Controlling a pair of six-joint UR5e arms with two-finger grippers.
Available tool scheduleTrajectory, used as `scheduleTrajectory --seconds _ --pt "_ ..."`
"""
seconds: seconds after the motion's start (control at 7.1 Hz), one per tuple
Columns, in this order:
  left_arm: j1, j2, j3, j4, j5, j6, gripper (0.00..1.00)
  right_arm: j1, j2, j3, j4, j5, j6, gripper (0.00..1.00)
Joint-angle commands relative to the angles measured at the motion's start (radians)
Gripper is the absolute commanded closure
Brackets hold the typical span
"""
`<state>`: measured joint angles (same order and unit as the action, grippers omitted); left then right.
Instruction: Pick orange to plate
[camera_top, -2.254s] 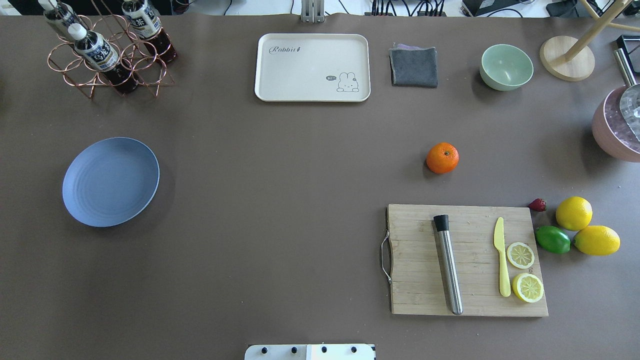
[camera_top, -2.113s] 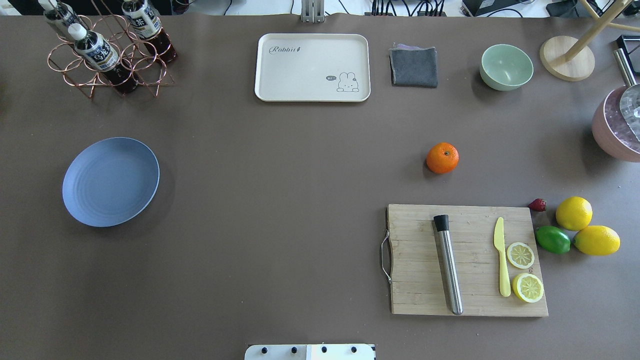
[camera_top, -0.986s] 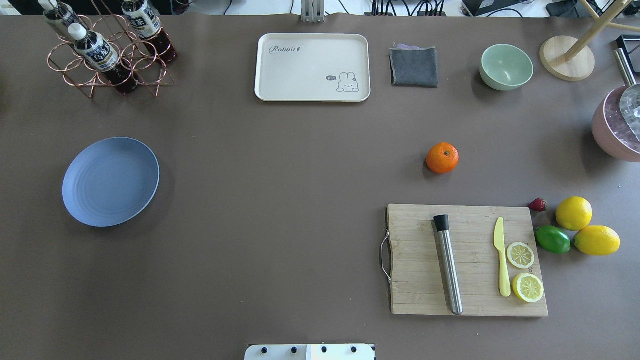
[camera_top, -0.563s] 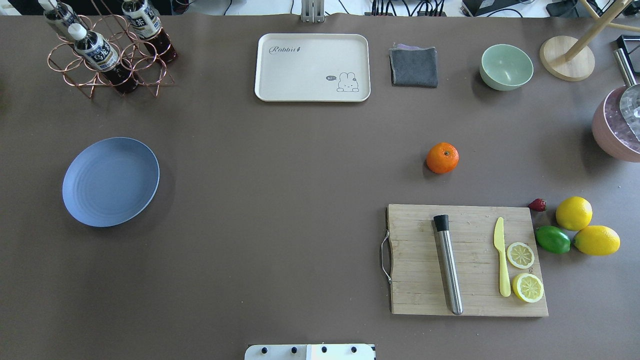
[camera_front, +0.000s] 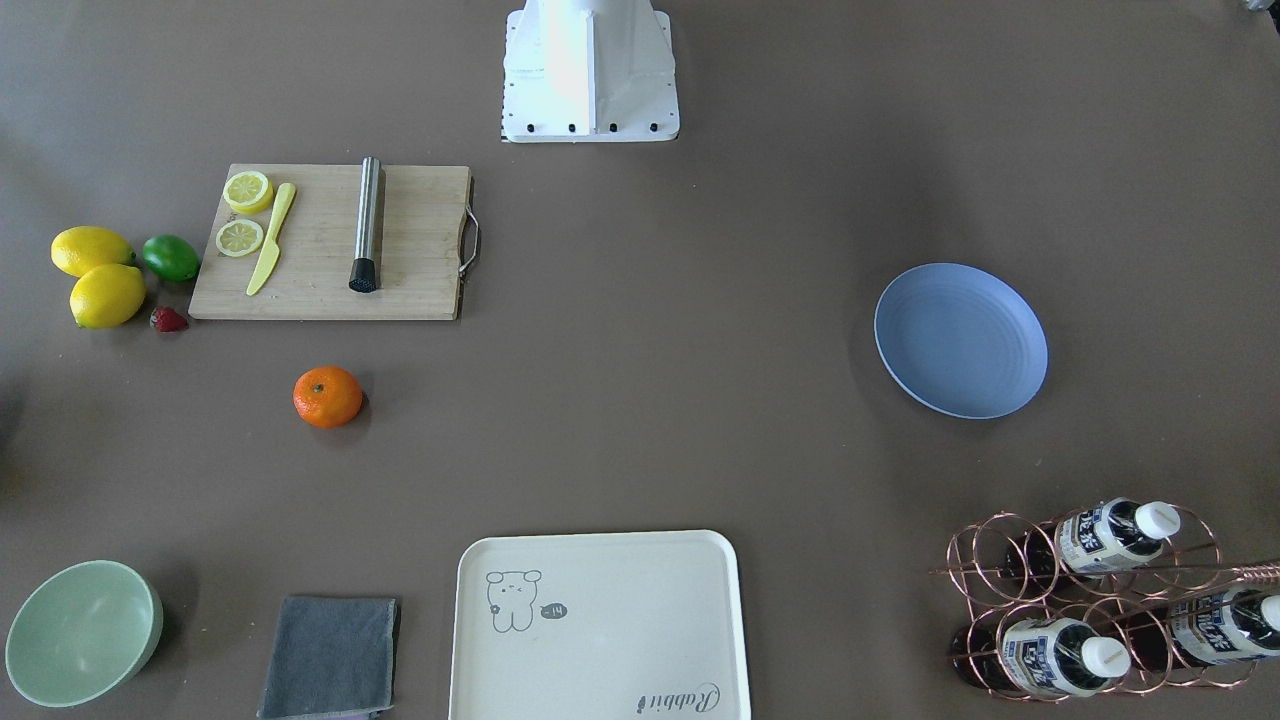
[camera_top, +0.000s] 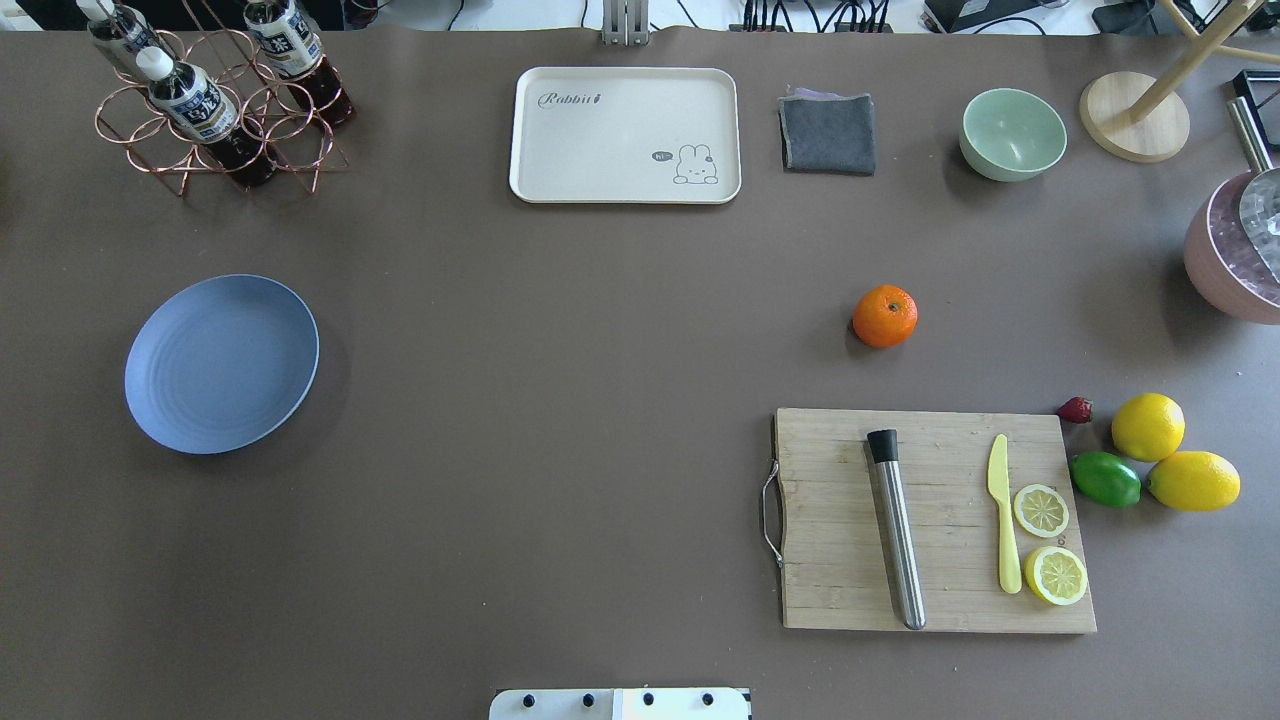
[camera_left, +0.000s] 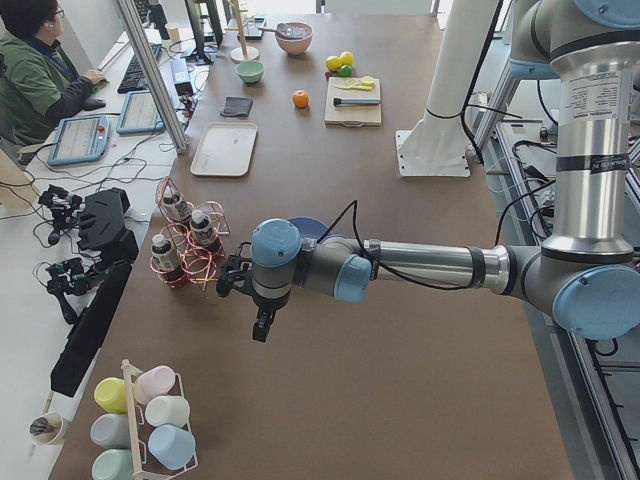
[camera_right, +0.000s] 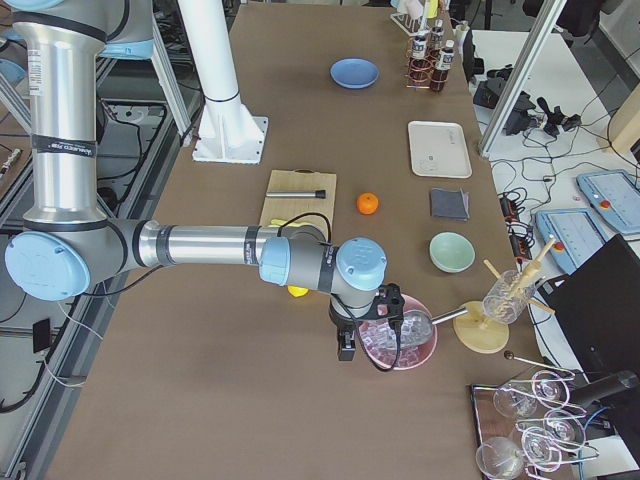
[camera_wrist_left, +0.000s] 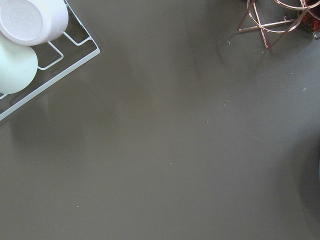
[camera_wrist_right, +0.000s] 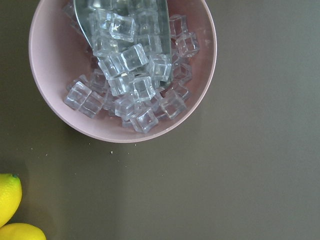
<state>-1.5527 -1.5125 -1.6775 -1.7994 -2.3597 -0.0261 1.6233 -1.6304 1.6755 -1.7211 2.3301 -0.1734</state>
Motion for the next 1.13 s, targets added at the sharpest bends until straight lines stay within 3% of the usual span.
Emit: scheduleTrajectory --seconds 0.0,0.99 --pt "0.002 -0.005 -0.001 0.000 0.000 0.000 0.02 0.003 0.001 0.006 0.002 0.000 0.000 0.00" --pt "0.019 -0.011 -0.002 0.000 0.002 0.000 0.02 0.004 0.004 0.007 0.000 0.000 0.000 0.00"
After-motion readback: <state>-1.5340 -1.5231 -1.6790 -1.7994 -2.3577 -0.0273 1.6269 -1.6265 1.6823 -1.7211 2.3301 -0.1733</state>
